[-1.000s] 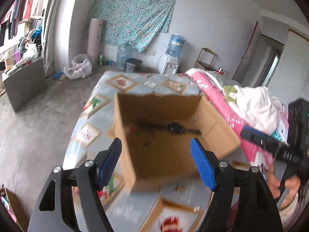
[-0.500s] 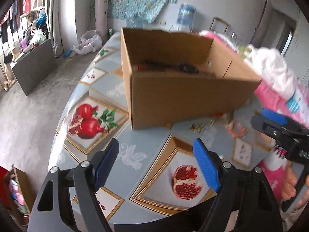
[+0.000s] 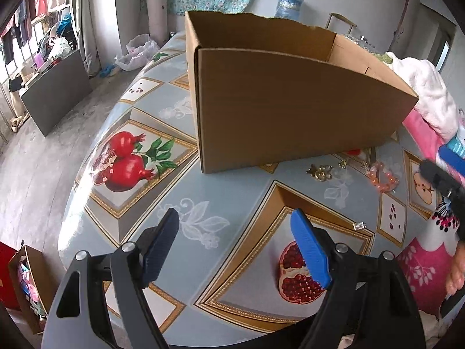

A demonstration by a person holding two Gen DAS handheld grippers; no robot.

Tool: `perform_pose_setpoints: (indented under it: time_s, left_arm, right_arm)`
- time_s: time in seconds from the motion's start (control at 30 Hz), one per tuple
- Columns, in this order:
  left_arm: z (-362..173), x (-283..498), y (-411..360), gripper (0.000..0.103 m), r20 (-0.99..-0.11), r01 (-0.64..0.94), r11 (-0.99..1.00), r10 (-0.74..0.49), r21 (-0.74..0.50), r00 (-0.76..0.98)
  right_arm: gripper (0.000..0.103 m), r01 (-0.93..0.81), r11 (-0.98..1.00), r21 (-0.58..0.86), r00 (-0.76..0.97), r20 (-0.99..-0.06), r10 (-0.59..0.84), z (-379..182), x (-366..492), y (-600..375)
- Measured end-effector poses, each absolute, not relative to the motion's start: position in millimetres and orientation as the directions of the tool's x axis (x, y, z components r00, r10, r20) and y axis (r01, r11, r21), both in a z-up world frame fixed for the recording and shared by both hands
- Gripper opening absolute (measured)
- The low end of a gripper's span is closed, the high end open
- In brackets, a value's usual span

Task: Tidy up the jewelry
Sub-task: 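Move the right gripper back toward the pink-orange bead bracelet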

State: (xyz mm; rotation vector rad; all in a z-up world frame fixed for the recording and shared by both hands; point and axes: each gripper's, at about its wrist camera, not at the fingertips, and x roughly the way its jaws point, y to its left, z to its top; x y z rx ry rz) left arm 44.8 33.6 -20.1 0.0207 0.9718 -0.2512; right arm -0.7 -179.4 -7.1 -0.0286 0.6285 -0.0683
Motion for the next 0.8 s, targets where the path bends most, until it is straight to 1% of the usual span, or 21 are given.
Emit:
perform_pose_setpoints:
  time_s: [0.07, 0.17, 0.27, 0.37, 0.43, 0.57, 0.63, 0.7, 0.77, 0.8]
  left_arm:
    - [-18.8, 43.3, 32.3, 0.077, -0.809, 0.224, 0.97, -0.203, -0.091, 0.551]
    - [-18.8, 39.7, 28.7, 0.077, -0.795, 0.237, 0.967, -0.213, -0.09, 0.568]
    - [-18.0, 34.7, 24.5, 0.077, -0.776, 0.252, 0.964, -0.22, -0.082, 0.591]
    - [-17.0, 30.5, 21.2, 0.077, -0.753, 0.279, 0.957, -0.242, -0.081, 0.612]
    - [-16.3, 28.5, 17.1, 0.077, -0.736, 0.311, 0.946, -0.273, -0.089, 0.619]
    - [-15.7, 25.7, 7.6, 0.076, -0.711, 0.366, 0.927, -0.311, -0.081, 0.631]
    - [-14.0, 27.4, 4.3, 0.071, -0.695, 0.382, 0.922, -0.318, -0.066, 0.645]
    - [-10.4, 32.1, 3.2, 0.066, -0.674, 0.386, 0.921, -0.316, -0.049, 0.668]
    - [-7.4, 39.7, 2.4, 0.058, -0.66, 0.379, 0.925, -0.307, -0.036, 0.686]
    - [-6.3, 46.5, 2.6, 0.057, -0.654, 0.372, 0.928, -0.3, -0.029, 0.695]
  right_arm:
    - [0.095, 0.086, 0.996, -0.011, 0.842, -0.533, -0.079, -1.3, -10.3, -200.0]
    - [0.095, 0.124, 0.992, 0.037, 0.872, -0.481, -0.091, -1.8, -23.5, -229.1]
    - [0.095, 0.156, 0.987, 0.025, 0.838, -0.532, -0.119, -11.0, -25.1, -242.5]
    - [0.095, 0.108, 0.991, 0.074, 0.815, -0.577, -0.045, -20.2, -29.1, -242.5]
    - [0.095, 0.059, 0.994, 0.094, 0.809, -0.587, 0.007, -22.7, -30.2, -234.7]
    - [0.094, -0.027, 0.997, 0.075, 0.803, -0.593, 0.066, -26.5, -25.1, -209.6]
    - [0.088, -0.053, 0.996, 0.071, 0.798, -0.596, 0.085, -27.3, -20.9, -200.8]
    - [0.079, -0.065, 0.995, 0.071, 0.796, -0.597, 0.094, -25.9, -14.9, -197.5]
    - [0.073, -0.063, 0.995, 0.081, 0.798, -0.594, 0.099, -22.8, -4.0, -200.9]
    - [0.07, -0.058, 0.994, 0.09, 0.799, -0.593, 0.1, -21.3, 1.0, -204.0]
